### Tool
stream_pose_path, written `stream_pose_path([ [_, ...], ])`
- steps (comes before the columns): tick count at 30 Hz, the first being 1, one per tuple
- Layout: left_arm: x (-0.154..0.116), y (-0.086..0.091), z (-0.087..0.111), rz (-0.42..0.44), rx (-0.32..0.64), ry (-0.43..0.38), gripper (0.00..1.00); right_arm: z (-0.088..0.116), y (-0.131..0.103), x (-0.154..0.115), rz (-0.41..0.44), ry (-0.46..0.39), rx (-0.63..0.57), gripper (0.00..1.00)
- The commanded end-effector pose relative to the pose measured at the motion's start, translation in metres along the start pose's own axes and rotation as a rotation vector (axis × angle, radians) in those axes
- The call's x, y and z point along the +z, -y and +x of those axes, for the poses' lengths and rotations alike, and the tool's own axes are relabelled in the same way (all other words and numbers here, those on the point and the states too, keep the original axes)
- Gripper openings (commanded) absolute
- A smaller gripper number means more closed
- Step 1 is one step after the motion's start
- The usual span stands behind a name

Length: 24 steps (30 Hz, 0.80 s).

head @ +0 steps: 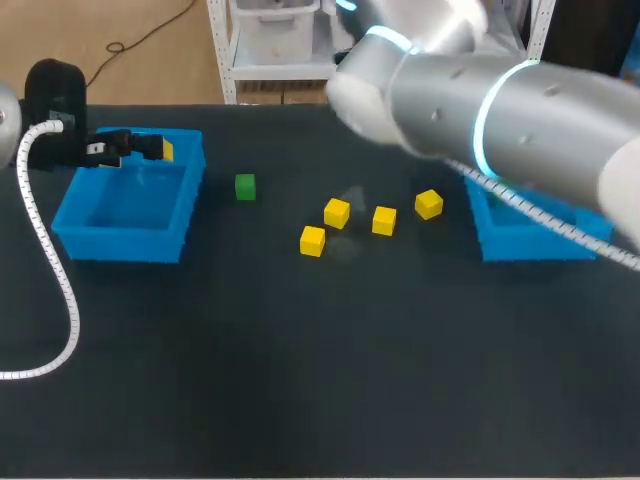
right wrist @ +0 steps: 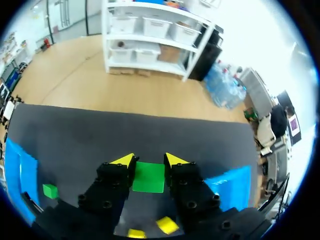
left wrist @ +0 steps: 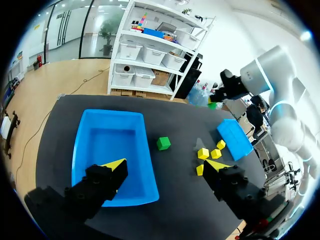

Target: Put the green cubes in the right bin and the yellow cubes in the left bin.

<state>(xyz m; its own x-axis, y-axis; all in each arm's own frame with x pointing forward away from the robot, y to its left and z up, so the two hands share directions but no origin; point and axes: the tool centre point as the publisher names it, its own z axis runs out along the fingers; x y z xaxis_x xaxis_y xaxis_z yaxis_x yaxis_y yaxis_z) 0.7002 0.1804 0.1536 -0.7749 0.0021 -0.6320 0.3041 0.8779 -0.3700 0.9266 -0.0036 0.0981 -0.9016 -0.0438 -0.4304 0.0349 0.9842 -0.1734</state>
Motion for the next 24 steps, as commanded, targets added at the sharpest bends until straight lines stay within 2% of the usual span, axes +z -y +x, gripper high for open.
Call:
stream_pose_path([
  [1, 0.000, -0.003, 0.002, 0.016, 0.003, 0.008, 1.00, 0.102, 0.108, -0.074, -0.003, 0.277, 0.023, 0.00],
  [6, 0.000, -0.003, 0.002, 0.016, 0.003, 0.008, 1.00, 0.131, 0.149, -0.068, 0.053, 0.237, 0.070, 0.00],
  [13, 0.000, -0.003, 0.002, 0.016, 0.003, 0.008, 1.00, 0.157, 0.185, -0.042, 0.112, 0.150, 0.137, 0.00],
  [17, 0.000, -0.003, 0.002, 0.016, 0.003, 0.008, 1.00, 0.167, 0.194, -0.029, 0.125, 0.106, 0.146, 0.00],
  [22, 0.000, -0.003, 0.002, 0.016, 0.003, 0.008, 1.00, 0.169, 0.190, -0.022, 0.120, 0.089, 0.130, 0.00],
  [23, 0.000, -0.003, 0.002, 0.016, 0.003, 0.008, 1.00, 0.167, 0.187, -0.023, 0.113, 0.093, 0.125, 0.21],
  [24, 0.000, -0.003, 0.002, 0.016, 0.003, 0.008, 1.00, 0.164, 0.184, -0.024, 0.109, 0.101, 0.112, 0.47],
])
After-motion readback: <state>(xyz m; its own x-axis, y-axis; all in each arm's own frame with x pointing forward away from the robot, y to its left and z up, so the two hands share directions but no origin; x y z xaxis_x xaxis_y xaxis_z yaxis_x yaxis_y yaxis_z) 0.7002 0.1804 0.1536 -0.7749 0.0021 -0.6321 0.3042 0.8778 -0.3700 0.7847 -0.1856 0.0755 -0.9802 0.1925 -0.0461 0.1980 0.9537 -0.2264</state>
